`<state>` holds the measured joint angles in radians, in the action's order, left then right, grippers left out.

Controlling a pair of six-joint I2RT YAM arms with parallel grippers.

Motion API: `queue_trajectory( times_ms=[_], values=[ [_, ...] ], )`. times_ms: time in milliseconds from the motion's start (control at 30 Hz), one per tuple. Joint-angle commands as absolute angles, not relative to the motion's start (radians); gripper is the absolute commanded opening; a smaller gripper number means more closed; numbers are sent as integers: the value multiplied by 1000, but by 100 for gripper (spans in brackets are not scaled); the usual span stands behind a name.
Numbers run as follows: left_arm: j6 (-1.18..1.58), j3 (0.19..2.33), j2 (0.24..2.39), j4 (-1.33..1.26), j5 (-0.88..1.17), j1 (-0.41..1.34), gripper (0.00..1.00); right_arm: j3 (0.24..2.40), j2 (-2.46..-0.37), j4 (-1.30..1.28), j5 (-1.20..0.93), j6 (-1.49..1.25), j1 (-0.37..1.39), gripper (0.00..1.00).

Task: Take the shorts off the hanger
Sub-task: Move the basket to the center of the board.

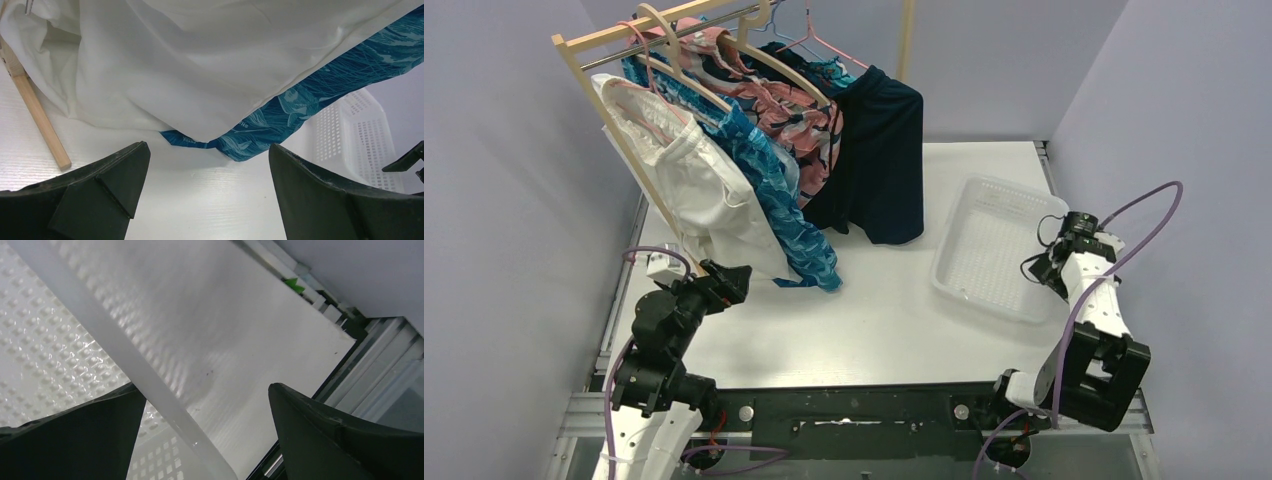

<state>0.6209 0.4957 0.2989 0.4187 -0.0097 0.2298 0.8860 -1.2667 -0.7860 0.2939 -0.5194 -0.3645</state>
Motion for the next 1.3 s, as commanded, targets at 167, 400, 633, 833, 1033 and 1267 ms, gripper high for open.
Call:
queue_trajectory(
  times_ms=[167,400,633,833,1033,1267],
  values=[
    [633,499,302,377,-1,238,91,1107,-1276,-768,405,-451,-392,98],
    [633,485,309,352,-18,238,91,1043,-1054,-642,-185,-429,-158,98],
    [652,494,318,375,-48,238,91,909,-1068,-516,-139,-557,218,98],
    [677,489,305,379,-51,237,91,1025,-1323,-698,188,-510,353,98],
    [699,491,308,389,-57,240,91,1030,-1407,-786,456,-470,327,98],
    [715,504,316,415,-81,241,91,992,-1324,-785,484,-449,194,98]
  ],
)
